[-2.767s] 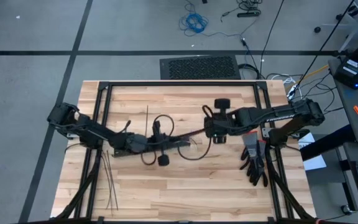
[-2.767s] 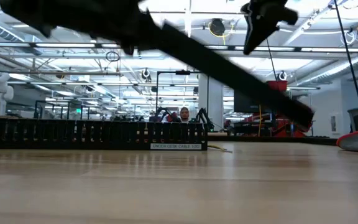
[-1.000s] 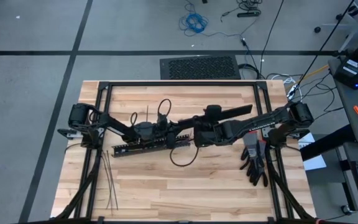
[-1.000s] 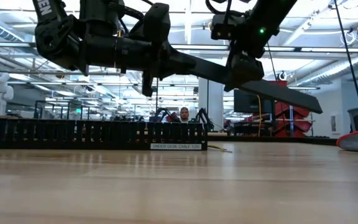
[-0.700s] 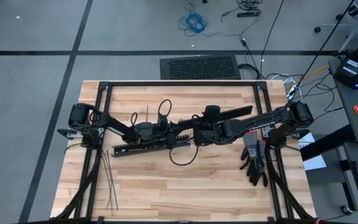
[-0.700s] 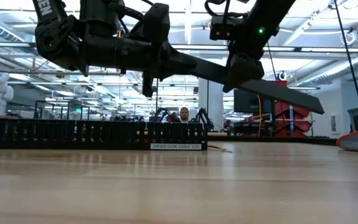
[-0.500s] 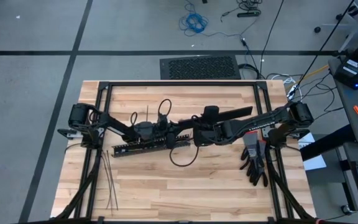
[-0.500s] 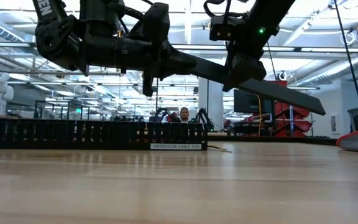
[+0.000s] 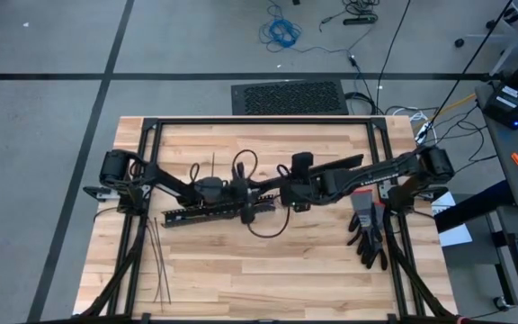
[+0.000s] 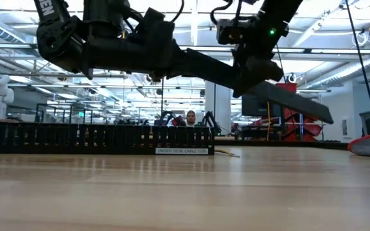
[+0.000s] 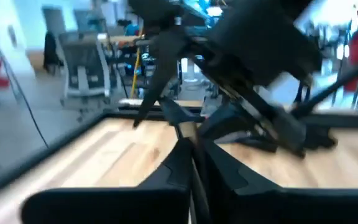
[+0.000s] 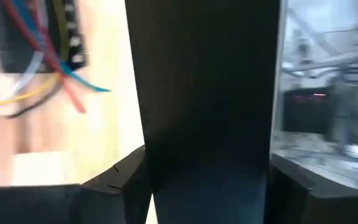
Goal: Ziptie cables
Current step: Close the black cable duct
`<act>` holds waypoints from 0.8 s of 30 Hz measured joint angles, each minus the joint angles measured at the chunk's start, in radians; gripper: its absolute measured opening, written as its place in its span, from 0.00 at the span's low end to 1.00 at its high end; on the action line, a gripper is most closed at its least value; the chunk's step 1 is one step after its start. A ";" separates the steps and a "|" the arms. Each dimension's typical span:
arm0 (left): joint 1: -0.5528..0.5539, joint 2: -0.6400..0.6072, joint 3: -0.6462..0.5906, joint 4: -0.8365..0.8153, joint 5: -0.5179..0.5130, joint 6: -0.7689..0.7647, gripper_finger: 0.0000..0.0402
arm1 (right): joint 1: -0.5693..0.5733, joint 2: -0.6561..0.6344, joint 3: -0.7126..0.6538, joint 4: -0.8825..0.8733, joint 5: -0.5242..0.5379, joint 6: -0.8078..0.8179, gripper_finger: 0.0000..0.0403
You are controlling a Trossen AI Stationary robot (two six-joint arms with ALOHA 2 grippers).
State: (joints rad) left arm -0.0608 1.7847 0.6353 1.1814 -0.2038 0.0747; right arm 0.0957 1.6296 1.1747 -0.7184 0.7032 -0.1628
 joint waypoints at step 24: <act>0.005 0.000 0.001 -0.074 -0.064 -0.137 0.03 | -0.073 -0.092 -0.005 -0.034 -0.081 -0.026 0.17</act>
State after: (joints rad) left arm -0.0554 1.7847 0.6365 1.1076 -0.2674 -0.0623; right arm 0.0227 1.5372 1.1702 -0.7525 0.6217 -0.1885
